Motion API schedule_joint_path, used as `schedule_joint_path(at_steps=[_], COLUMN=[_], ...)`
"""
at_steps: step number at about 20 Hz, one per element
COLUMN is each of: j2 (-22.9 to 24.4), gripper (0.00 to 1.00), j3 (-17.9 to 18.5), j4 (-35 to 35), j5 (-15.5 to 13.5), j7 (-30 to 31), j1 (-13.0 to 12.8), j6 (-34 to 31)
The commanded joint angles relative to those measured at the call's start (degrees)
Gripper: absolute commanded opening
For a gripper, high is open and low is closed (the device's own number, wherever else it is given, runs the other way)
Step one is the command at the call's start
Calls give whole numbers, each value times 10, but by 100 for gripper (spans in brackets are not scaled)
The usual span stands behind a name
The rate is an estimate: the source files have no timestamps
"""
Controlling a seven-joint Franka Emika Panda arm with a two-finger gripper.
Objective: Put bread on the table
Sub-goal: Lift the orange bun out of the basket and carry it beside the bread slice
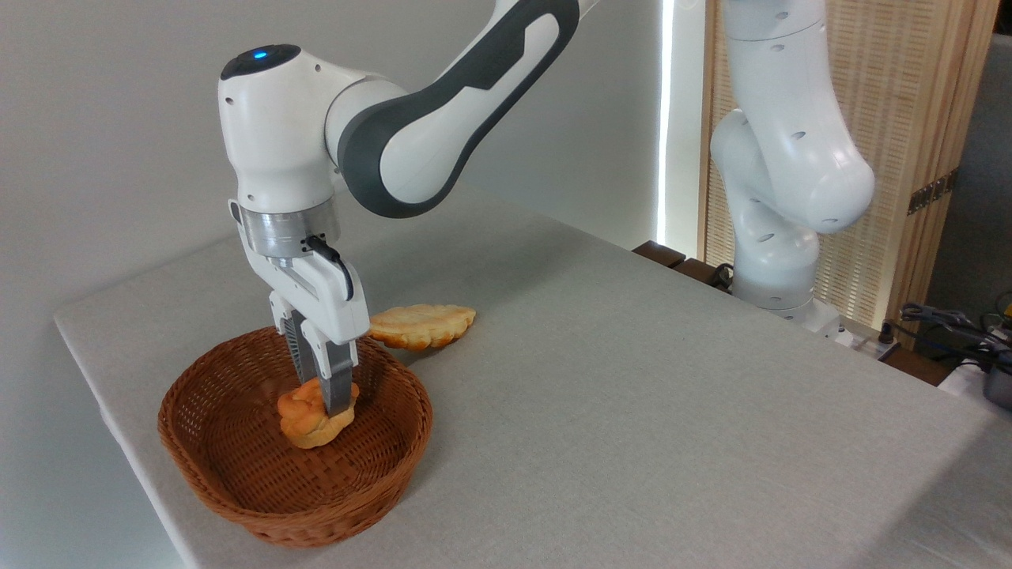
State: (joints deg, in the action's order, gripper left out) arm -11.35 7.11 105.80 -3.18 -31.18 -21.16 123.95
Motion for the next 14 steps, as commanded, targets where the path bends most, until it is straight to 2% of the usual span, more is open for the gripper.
schedule_joint_path(at_steps=[1,6,11,14], j2=[26,73,158,209], gripper=[44,46,50,56], j3=[3,6,6,7], j4=[-2,10,82,132], j5=[2,2,3,5], j7=[-5,-5,-7,-7], j1=[4,5,5,2], j6=[6,-4,-32,-84])
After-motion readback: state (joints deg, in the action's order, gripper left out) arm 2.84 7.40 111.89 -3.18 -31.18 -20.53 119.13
